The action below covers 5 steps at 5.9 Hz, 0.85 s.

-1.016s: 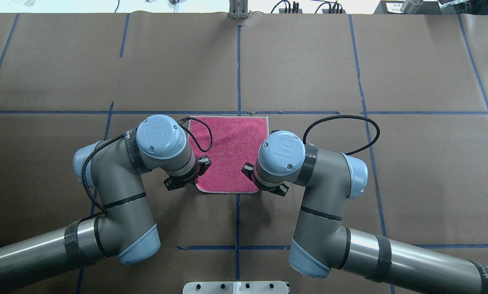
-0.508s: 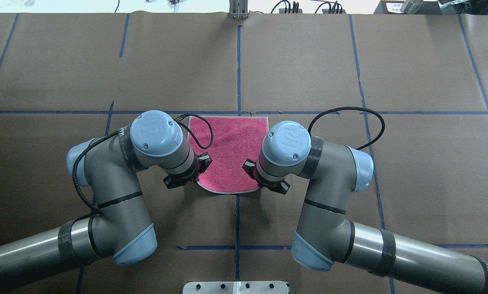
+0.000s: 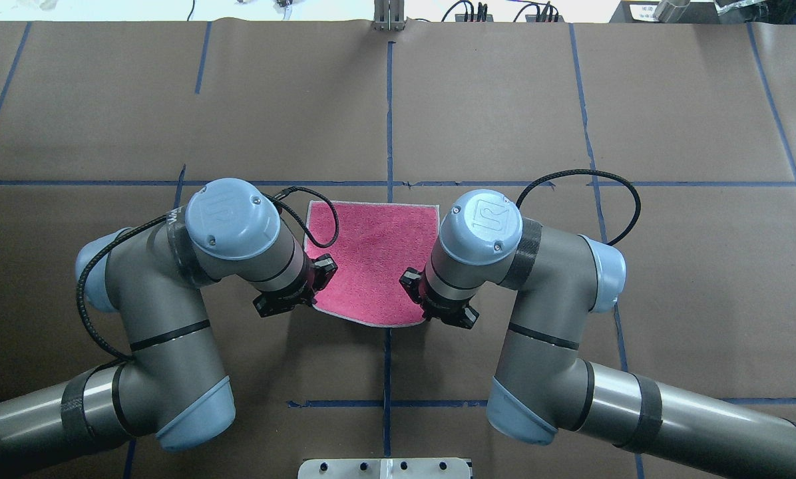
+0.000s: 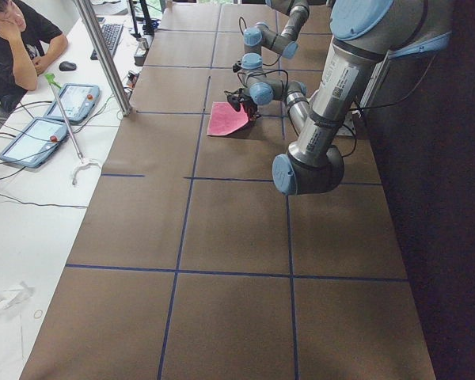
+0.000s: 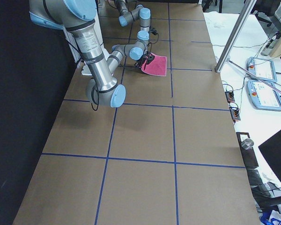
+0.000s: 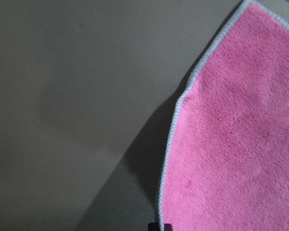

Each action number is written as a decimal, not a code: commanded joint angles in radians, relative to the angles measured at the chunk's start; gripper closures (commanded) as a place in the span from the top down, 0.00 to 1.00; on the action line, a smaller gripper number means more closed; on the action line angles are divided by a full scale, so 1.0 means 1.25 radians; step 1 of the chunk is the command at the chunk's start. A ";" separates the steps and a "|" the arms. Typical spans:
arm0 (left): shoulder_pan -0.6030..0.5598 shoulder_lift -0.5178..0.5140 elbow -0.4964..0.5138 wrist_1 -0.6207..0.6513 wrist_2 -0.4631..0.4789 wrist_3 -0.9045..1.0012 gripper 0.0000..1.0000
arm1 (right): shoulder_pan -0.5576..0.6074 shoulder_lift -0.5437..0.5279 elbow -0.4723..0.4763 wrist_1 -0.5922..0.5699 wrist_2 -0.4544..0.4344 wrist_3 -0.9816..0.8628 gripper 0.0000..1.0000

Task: Fold towel twice with both arms
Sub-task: 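Lift the near towel edge with both grippers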

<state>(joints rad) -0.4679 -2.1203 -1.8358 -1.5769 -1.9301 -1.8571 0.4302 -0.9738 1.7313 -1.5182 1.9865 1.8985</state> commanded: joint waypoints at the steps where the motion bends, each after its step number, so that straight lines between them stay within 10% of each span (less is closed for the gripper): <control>1: 0.004 0.016 -0.022 0.006 -0.010 -0.008 0.00 | 0.001 -0.008 0.055 -0.055 0.023 0.003 0.00; 5: 0.002 0.006 -0.015 0.000 -0.014 -0.009 0.00 | 0.034 -0.004 0.041 -0.056 0.039 0.001 0.03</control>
<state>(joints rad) -0.4621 -2.1116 -1.8561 -1.5725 -1.9466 -1.8695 0.4677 -0.9780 1.7917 -1.5892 2.0323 1.8997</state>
